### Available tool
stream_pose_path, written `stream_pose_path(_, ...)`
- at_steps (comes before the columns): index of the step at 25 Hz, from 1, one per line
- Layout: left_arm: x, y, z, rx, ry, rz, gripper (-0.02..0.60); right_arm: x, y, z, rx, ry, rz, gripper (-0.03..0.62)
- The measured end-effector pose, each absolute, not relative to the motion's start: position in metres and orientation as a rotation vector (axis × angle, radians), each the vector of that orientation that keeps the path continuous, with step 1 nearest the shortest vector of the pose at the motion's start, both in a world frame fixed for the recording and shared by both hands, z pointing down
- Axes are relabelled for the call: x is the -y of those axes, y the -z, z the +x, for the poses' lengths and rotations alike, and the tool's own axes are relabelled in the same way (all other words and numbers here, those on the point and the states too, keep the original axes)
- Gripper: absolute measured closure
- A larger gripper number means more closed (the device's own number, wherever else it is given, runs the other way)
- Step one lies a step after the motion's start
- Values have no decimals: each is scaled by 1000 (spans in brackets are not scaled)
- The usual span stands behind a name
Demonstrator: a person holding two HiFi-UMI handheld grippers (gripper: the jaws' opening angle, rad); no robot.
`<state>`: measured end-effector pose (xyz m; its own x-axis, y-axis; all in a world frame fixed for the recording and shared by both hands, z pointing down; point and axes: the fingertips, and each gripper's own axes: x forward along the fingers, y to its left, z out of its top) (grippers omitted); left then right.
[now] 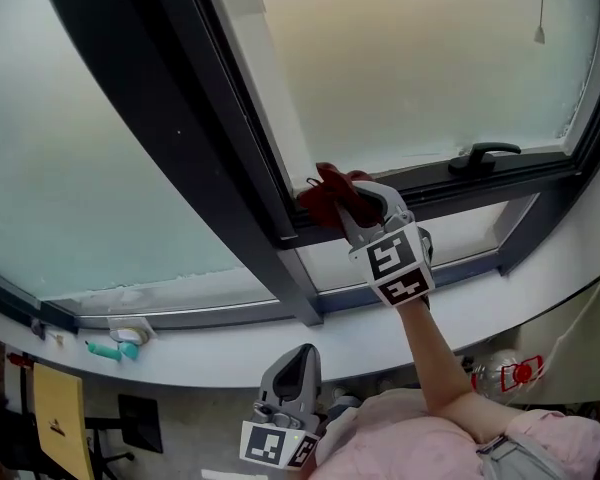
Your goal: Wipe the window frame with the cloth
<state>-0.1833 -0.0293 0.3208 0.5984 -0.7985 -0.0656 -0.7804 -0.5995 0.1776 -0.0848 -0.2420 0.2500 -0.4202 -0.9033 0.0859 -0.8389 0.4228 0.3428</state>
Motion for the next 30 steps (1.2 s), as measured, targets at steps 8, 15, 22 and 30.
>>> stream_pose_path(8,54,-319,-221,1346,199,2668,584,260,-291,-141,2383,305,1406,516)
stream_pose_path(15,76,-323,-215,1267,201,2684,584,262,-299,-147,2326,384,1421,517)
stream_pose_path(22,89,-327,-202,1204,182,2694,584,264,-300,-144,2349,376,1388,517)
stream_pose_path(30,93,-327,-192,1174,189,2703,584,263,-302,-132,2343,367,1390,517)
